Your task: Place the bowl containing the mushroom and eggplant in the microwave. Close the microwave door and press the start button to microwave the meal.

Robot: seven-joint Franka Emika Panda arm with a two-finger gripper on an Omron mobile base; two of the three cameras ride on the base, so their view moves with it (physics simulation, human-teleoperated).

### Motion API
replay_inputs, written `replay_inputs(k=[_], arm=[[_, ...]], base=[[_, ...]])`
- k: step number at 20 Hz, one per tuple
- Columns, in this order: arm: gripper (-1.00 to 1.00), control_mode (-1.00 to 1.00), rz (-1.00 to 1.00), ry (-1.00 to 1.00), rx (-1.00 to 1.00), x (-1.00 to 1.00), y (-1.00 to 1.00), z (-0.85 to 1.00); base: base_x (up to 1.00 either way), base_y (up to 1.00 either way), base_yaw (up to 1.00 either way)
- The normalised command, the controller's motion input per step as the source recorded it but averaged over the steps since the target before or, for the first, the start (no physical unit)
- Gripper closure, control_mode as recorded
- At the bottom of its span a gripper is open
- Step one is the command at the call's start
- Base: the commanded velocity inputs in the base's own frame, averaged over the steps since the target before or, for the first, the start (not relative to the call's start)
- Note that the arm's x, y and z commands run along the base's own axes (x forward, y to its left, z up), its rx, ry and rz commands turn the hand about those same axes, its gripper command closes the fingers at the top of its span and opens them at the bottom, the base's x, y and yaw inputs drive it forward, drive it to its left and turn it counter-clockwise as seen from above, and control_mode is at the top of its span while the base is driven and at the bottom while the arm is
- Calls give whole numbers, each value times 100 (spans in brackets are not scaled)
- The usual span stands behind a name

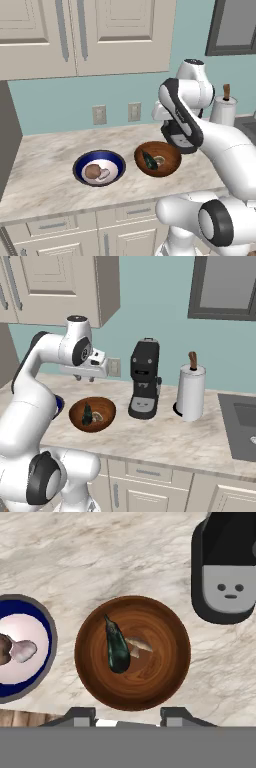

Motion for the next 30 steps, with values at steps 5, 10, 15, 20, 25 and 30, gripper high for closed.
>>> replay_inputs(k=[5, 10, 15, 20, 25, 30], arm=[[-100, -100, 0, 0, 0, -2, 4, -19], [-100, -100, 0, -4, 0, -19, 1, -20], [-100, -100, 0, -5, 0, -32, 0, -11], [-100, -100, -4, -4, 4, -24, -27, -23], [-100, -100, -11, -1, 16, 0, -48, -34], [-100, -100, -13, 0, 16, 0, -33, -41]], base=[[0, 0, 0], [0, 0, 0], [0, 0, 0], [0, 0, 0], [0, 0, 0], [0, 0, 0]])
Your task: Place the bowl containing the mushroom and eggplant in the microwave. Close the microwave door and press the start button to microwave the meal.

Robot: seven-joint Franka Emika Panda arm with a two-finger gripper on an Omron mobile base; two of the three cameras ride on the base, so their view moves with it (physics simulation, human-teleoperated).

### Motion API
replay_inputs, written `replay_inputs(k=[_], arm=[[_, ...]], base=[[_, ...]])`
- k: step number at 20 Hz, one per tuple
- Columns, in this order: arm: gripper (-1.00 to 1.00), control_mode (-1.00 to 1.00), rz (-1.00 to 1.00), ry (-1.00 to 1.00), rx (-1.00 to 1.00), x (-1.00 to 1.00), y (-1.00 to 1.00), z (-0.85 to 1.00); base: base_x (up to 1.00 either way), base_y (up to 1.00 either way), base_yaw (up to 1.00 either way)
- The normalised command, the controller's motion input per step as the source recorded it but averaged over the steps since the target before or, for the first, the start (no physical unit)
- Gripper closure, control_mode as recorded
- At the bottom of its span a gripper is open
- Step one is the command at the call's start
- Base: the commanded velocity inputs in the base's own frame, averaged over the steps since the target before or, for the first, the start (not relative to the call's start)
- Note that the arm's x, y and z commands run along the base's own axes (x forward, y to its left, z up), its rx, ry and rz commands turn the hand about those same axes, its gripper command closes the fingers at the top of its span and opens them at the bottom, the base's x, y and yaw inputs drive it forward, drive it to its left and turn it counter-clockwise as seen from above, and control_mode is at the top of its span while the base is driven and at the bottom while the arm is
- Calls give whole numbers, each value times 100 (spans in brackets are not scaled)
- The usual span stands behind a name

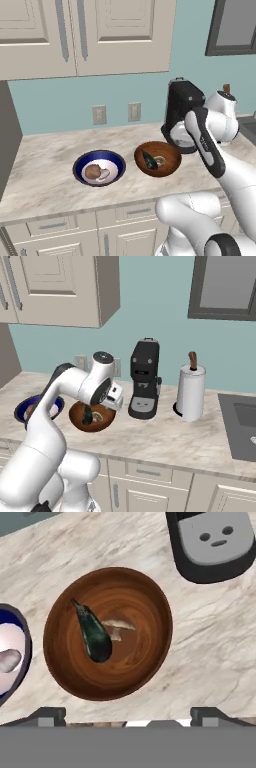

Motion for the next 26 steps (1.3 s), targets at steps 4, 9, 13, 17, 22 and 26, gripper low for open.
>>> replay_inputs(k=[4, 9, 13, 17, 22, 26], arm=[[-100, -100, -9, 7, 13, 1, -8, -44], [-100, -100, -10, 15, 10, 9, 0, -49], [-100, -100, -9, 19, 6, 24, 0, -45], [-100, -100, -1, 9, 0, 18, 0, -35], [-100, -100, 0, 2, 0, 16, 0, -35], [-100, -100, 0, 0, 1, 12, 0, -25]], base=[[0, 0, 0], [0, 0, 0], [0, 0, 0], [0, 0, 0], [0, 0, 0], [0, 0, 0]])
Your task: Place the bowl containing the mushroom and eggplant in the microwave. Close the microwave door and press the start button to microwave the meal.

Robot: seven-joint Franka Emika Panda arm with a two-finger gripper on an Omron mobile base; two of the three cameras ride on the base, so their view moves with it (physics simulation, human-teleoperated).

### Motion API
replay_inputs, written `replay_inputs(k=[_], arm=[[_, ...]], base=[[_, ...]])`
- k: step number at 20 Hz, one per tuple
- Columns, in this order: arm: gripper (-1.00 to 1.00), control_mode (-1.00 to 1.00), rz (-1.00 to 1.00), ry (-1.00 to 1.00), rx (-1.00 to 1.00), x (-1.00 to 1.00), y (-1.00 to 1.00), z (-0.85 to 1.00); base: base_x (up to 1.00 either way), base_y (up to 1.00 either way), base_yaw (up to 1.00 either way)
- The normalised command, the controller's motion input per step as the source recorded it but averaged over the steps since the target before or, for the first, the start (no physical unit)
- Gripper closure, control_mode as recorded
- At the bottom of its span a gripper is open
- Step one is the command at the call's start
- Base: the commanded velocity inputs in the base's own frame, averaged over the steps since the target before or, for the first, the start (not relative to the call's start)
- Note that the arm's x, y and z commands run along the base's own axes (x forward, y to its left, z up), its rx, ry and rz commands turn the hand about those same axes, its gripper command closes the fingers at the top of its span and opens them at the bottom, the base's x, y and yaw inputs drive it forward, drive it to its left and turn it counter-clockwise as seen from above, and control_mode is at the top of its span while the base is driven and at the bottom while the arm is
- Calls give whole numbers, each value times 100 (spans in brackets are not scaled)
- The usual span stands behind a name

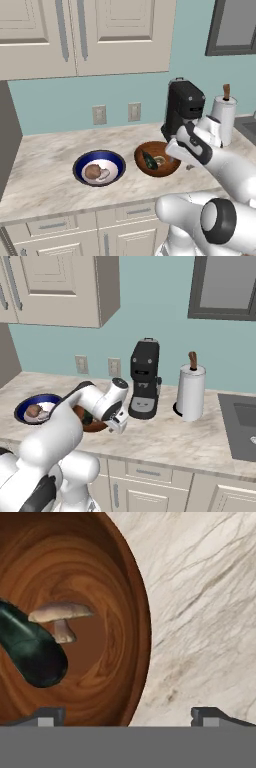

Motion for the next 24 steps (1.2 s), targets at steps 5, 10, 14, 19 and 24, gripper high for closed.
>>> replay_inputs(k=[5, 10, 14, 19, 24], arm=[[-100, -100, 0, -1, 1, 14, 0, -16], [100, -100, 0, -2, 0, 11, 8, -15], [100, -100, 0, -2, 0, 5, 15, -20], [100, -100, 0, -1, 0, 0, 3, -10], [100, -100, 3, -3, 0, -9, 0, 18]], base=[[0, 0, 0], [0, 0, 0], [0, 0, 0], [0, 0, 0], [0, 0, 0]])
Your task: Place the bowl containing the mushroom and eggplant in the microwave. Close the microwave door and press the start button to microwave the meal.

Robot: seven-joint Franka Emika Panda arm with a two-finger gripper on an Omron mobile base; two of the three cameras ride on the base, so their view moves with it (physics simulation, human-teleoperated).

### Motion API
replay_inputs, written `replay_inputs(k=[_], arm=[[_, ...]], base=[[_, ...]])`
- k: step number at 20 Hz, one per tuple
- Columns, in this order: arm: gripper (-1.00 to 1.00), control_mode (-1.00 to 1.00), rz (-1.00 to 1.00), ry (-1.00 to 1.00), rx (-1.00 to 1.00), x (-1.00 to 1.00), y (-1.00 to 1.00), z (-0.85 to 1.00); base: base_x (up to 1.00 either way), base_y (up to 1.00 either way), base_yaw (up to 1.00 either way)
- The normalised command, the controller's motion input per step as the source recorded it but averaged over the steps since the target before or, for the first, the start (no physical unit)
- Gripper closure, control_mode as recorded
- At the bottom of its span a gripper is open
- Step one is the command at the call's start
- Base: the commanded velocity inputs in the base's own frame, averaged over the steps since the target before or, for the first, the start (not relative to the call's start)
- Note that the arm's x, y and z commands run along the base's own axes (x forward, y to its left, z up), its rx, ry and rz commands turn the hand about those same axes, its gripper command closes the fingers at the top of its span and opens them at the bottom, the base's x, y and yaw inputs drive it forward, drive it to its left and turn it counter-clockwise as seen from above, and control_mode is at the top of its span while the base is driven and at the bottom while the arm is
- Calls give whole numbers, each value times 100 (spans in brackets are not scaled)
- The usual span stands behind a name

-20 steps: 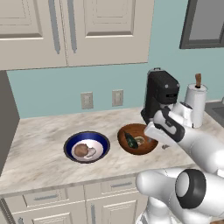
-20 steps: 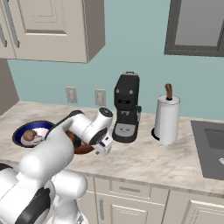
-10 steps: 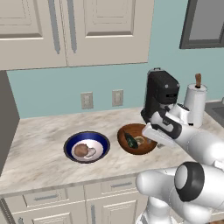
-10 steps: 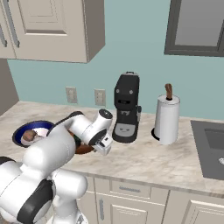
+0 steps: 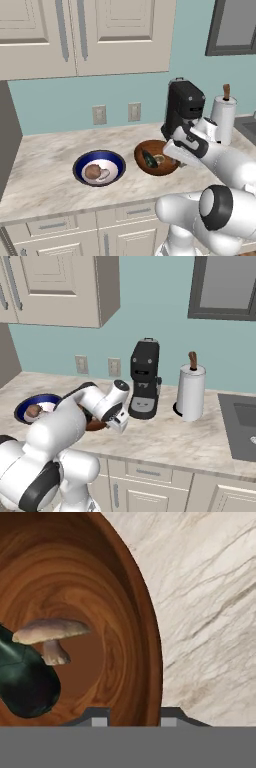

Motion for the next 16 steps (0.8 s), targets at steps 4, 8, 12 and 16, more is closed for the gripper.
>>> replay_inputs(k=[4, 8, 12, 16], arm=[[100, -100, 7, -4, 2, -50, -11, 78], [100, -100, 8, -5, 3, -85, -4, 91], [100, -100, 3, -7, 0, -74, -7, 67], [100, -100, 0, 2, 0, -8, -20, 62]], base=[[0, 0, 0], [0, 0, 0], [0, 0, 0], [0, 0, 0]])
